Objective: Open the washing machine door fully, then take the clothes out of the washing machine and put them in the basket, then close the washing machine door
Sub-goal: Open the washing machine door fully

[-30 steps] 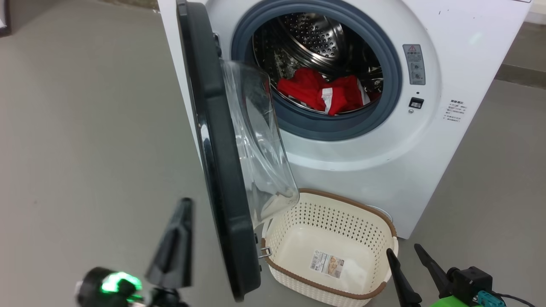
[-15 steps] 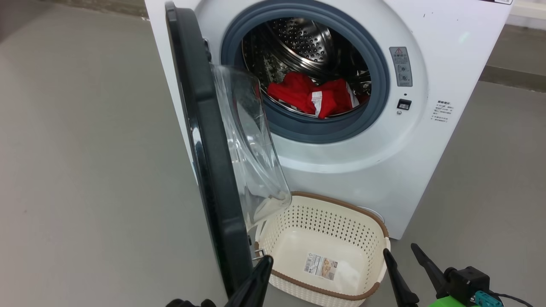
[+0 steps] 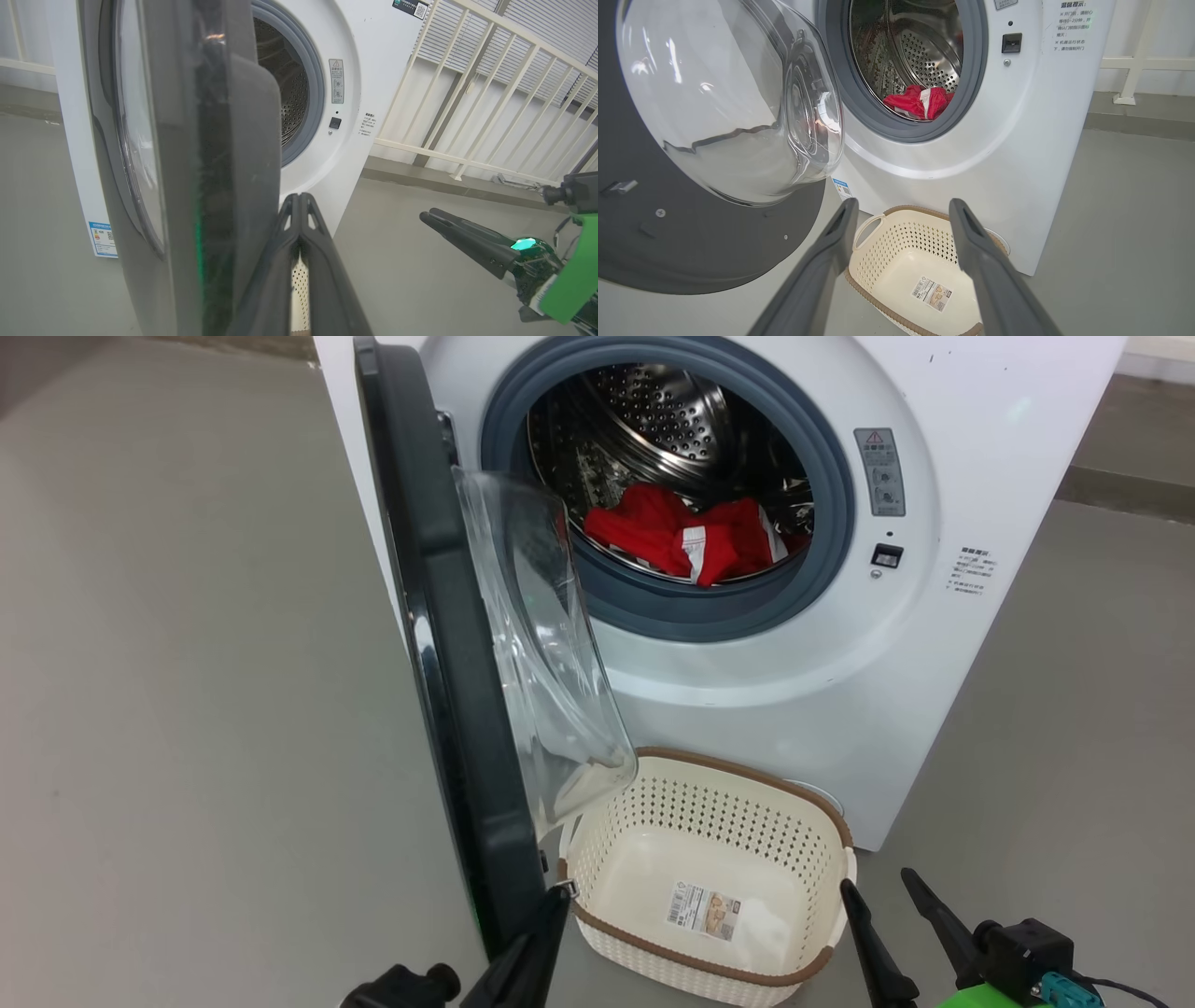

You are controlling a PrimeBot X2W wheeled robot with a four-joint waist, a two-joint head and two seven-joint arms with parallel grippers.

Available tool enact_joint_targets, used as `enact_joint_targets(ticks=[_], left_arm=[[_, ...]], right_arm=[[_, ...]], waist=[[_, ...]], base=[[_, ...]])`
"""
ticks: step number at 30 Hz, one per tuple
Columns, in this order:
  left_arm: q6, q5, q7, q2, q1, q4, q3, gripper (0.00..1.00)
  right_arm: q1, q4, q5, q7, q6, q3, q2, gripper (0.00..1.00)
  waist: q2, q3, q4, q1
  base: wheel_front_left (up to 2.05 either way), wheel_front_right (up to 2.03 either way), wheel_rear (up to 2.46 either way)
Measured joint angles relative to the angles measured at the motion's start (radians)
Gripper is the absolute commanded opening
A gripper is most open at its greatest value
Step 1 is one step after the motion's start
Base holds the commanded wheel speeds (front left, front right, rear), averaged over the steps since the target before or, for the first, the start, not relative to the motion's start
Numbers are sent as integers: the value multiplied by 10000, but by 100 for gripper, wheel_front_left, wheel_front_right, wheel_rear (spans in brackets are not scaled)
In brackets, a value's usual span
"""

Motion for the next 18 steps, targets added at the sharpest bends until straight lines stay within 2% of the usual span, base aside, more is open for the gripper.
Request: enact_joint_targets(ticks=[13, 18], left_arm=[[-180, -6, 0, -94, 12, 38, 575, 0], [-178, -2, 0, -107, 26, -38, 1122, 0]], right_arm=[[-1, -102, 2, 0, 0, -12, -15, 100], [-7, -128, 2, 0, 0, -10, -31, 100]], waist=[[0, 188, 194, 0], [0, 318, 293, 0]], base=[[0, 0, 0], [0, 0, 0]])
